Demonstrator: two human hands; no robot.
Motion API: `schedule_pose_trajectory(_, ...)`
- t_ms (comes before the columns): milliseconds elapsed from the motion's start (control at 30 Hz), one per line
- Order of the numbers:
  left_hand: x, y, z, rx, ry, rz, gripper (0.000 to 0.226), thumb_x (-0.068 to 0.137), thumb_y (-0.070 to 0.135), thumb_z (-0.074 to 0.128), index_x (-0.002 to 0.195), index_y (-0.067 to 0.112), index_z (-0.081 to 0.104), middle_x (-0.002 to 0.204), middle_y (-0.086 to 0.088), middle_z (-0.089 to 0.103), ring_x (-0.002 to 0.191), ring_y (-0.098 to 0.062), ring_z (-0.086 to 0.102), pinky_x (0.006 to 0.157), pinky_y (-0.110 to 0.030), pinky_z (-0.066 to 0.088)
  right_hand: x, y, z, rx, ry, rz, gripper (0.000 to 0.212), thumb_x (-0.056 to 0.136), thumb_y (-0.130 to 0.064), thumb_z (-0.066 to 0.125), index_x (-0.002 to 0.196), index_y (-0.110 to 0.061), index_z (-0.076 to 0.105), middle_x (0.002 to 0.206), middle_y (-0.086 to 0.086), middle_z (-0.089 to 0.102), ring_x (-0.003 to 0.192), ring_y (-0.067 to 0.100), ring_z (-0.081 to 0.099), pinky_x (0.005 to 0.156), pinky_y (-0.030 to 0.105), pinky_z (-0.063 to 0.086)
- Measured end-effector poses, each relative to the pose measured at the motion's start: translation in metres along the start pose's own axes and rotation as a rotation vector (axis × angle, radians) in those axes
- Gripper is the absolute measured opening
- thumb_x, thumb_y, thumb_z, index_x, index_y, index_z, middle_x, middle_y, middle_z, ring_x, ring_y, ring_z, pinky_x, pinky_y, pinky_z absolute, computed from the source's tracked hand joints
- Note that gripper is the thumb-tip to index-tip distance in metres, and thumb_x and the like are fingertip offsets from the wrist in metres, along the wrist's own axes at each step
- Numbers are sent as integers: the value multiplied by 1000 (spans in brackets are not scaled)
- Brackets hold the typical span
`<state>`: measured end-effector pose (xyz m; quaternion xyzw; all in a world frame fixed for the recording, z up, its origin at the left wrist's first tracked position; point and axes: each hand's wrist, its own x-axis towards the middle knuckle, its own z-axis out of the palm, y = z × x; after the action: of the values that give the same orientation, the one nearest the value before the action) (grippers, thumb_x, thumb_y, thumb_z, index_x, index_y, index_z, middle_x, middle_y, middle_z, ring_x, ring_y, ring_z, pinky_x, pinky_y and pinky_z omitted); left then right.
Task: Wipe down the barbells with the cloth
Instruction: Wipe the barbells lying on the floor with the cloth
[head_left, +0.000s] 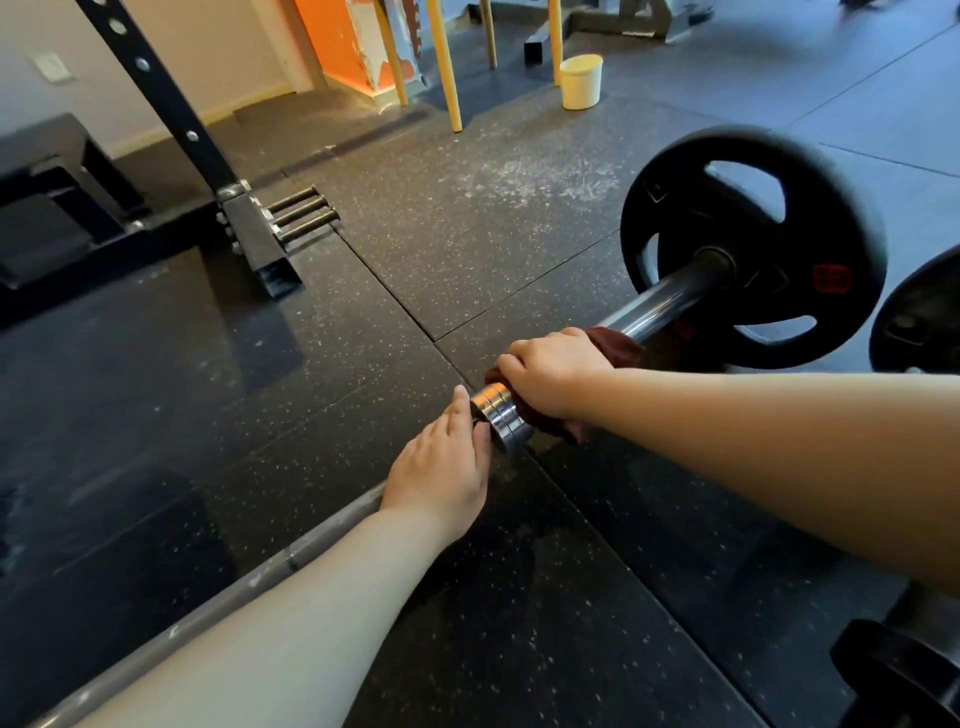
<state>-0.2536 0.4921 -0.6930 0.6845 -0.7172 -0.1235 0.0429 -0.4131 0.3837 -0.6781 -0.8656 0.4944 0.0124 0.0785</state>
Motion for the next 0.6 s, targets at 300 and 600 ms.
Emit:
schedule_pose_trajectory(300,-3,-4,0,24,11,9,60,110,40,23,161,10,16,159,-9,40,144,-22,40,117,-37,34,-51,-14,49,575,386,-110,28,109,-19,37,128,-12,56,128,2,59,128,16,47,125,28,9)
schedule_pose_trajectory(600,-11,-14,-3,19,34,-37,43,110,37,25,146,18,39,138,-1,57,120,-17,56,95,-31,42,-18,-55,5,383,267,-73,28,108,-31,41,120,-17,62,118,9,68,103,33,65,86,42,51)
